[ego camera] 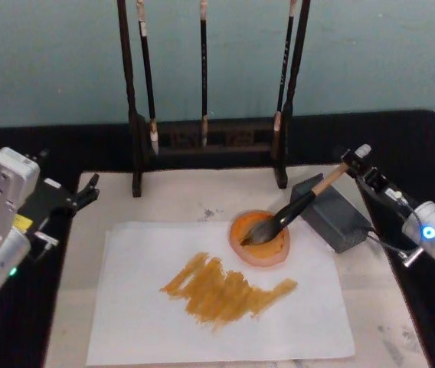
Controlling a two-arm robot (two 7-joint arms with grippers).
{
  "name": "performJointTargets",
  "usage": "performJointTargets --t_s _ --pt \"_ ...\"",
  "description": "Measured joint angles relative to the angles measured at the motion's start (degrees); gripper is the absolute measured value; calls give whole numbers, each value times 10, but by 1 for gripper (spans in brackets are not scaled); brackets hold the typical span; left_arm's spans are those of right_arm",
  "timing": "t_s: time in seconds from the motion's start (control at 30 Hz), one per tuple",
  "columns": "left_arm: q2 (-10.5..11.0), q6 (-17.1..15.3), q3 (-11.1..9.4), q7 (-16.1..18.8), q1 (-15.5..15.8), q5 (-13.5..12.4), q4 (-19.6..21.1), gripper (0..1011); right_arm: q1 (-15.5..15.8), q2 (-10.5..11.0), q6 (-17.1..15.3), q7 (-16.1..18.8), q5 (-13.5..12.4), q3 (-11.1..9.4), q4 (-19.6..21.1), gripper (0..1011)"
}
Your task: Pick up the brush from the inkstone, write on the paper, then place the brush back to its original position.
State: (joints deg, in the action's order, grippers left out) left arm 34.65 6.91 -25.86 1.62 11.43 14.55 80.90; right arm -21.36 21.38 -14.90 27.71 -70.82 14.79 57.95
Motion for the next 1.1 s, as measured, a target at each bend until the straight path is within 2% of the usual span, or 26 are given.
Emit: performJointTargets --t_s 0.23,0.57,0.93,1.1 --pt "0 0 0 0 0 0 0 1010 -22 -10 11 3 -5 12 -30 1000" --pt "0 0 0 0 0 0 0 1010 -22 -10 11 3 -5 11 -30 995" --pt "0 0 0 0 0 0 0 1010 -20 -9 10 4 -5 10 -28 729" --pt "0 0 0 0 0 0 0 1010 -20 -9 9 4 -5 9 -27 542"
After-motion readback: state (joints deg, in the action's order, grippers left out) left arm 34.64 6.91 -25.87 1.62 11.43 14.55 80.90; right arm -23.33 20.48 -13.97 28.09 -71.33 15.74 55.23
